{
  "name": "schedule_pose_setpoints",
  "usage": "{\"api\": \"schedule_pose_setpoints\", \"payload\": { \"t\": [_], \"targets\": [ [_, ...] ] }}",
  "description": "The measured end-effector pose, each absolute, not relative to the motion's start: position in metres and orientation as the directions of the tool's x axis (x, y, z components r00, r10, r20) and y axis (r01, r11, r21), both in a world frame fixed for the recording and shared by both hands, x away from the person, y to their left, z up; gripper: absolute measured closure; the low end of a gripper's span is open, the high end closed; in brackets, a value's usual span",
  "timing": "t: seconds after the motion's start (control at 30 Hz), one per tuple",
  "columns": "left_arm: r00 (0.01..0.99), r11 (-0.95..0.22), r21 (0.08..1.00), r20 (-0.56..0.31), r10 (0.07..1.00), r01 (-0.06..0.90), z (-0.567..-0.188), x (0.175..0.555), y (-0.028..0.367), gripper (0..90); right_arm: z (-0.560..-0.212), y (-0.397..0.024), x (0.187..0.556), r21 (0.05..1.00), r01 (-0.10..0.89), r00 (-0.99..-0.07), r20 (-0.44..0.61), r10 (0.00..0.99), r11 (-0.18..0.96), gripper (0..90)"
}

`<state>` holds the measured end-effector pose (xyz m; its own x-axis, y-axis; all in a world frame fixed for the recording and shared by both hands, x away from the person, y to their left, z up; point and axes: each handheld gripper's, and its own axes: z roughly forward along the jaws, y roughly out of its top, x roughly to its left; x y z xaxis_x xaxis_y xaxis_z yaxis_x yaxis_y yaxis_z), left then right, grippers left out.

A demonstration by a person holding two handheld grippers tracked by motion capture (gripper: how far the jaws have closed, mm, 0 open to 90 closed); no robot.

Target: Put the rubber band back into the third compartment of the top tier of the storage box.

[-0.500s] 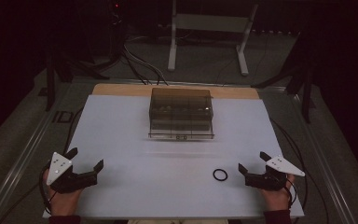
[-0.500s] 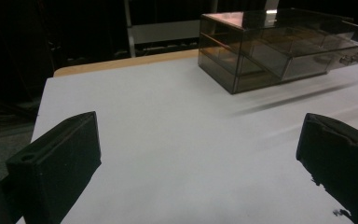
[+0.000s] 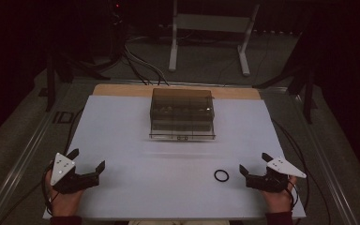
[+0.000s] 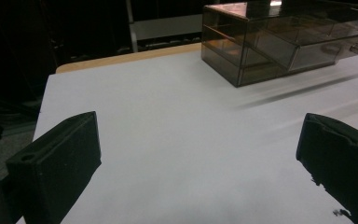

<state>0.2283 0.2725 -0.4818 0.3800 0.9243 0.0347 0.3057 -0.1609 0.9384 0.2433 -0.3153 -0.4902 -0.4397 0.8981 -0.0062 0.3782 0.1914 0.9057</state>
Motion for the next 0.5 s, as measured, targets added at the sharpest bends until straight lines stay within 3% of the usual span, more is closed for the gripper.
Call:
{"api": "schedule_pose_setpoints", "payload": {
  "t": [0.5],
  "targets": [
    [0.365, -0.154, 0.936, 0.030, 0.931, 0.315, -0.484, 0.230, 0.271, 0.5, -0.480, -0.307, 0.246, 0.888, 0.409, -0.454, -0.002, 0.891, 0.210, 1.5]
  ]
}}
